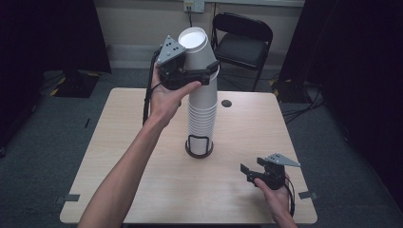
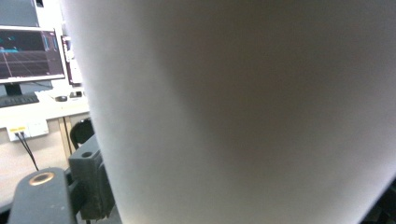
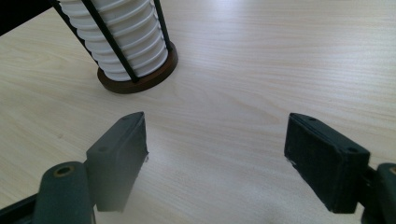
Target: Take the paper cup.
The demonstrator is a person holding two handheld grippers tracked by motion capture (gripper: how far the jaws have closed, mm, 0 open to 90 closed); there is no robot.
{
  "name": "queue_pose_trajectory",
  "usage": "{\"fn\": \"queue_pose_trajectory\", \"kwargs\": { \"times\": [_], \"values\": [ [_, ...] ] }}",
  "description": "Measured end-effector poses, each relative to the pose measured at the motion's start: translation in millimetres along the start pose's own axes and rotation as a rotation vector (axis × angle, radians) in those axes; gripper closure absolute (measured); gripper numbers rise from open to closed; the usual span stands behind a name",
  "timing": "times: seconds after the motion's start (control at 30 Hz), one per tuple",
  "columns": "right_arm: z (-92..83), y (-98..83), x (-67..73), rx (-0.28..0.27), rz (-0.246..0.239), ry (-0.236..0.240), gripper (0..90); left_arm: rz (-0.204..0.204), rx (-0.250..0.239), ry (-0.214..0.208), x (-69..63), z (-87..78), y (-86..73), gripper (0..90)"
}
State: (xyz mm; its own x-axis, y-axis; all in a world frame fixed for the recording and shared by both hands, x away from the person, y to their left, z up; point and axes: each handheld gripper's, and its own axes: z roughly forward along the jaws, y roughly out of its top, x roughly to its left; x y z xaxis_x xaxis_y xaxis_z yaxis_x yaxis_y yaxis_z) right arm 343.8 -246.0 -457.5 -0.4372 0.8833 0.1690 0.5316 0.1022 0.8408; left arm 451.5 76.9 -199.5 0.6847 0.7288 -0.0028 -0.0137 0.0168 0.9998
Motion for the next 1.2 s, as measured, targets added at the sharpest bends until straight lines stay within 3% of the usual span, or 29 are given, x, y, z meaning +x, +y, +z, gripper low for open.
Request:
{"fn": "queue_pose_trajectory", "kwargs": {
  "times": [0.13, 0.27, 0.4, 0.57, 0.6, 0.67, 1.0, 1.2],
  "values": [
    [-0.2, -0.1, -0.2, 0.001, 0.001, -0.002, 20.7, -0.016, -0.019, -0.002, -1.2, -4.0, -0.8, 13.1],
    [0.1, -0.1, 0.1, 0.003, -0.001, -0.003, 20.7, 0.007, -0.022, 0.004, -2.0, -8.4, -2.1, 13.1],
    [0.0, -0.1, 0.1, 0.002, -0.001, -0.005, 20.7, -0.002, -0.045, 0.022, 2.8, -15.7, 4.0, 13.1],
    [0.2, 0.0, 0.0, 0.003, -0.001, -0.005, 20.7, 0.004, -0.042, 0.03, 7.1, -22.7, 10.7, 13.2],
    [-0.1, -0.1, 0.2, 0.002, -0.001, -0.004, 20.7, 0.007, -0.028, 0.065, 8.5, -27.3, 10.8, 13.3],
    [-0.4, -0.1, 0.4, 0.004, 0.001, -0.005, 20.7, 0.005, -0.019, 0.064, 10.4, -29.6, 10.5, 13.3],
    [-0.4, 0.0, 1.8, 0.006, -0.007, 0.01, 21.3, -0.07, -0.033, 0.082, 24.1, -55.3, 2.8, 13.1],
    [0.5, -0.2, 4.5, 0.008, -0.028, 0.022, 21.3, -0.116, -0.036, 0.066, 28.8, -69.4, -5.8, 13.0]
  ]
}}
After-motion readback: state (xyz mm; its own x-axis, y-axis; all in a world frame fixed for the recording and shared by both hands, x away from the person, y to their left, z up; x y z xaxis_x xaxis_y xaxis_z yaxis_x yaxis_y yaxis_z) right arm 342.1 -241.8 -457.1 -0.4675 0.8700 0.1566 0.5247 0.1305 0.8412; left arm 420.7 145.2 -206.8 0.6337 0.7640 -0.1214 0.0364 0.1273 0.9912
